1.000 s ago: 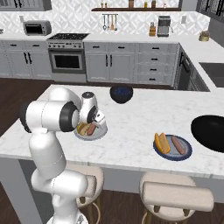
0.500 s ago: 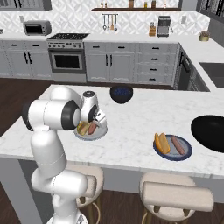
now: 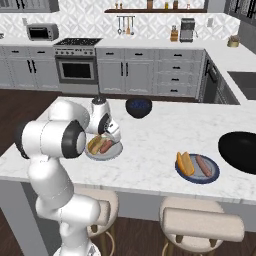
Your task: Place one bun and one sausage from the bowl on each plate.
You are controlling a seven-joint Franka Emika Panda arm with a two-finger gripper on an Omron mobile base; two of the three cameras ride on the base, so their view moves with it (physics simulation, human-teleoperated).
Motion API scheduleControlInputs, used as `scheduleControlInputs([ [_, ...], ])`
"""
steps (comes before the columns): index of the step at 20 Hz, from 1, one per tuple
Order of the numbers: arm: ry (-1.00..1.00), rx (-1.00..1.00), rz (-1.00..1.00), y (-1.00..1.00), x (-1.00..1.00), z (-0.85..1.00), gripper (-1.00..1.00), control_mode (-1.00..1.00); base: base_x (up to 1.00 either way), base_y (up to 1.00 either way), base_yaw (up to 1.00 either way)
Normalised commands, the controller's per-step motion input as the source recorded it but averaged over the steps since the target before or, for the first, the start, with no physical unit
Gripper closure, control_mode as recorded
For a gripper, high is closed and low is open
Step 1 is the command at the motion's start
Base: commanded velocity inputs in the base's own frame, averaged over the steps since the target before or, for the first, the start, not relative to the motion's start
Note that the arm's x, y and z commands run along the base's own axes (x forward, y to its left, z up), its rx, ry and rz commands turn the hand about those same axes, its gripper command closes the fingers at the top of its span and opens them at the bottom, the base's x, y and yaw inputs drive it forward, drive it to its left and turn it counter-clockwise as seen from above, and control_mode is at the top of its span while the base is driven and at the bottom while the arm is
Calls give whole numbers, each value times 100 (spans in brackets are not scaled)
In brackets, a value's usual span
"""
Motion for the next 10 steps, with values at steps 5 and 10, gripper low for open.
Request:
scheduleControlInputs([
  [5, -1, 0, 0, -1, -58, 97, -100, -100, 0, 0, 0],
  [10, -10, 0, 0, 0, -88, 88, -100, -100, 0, 0, 0],
])
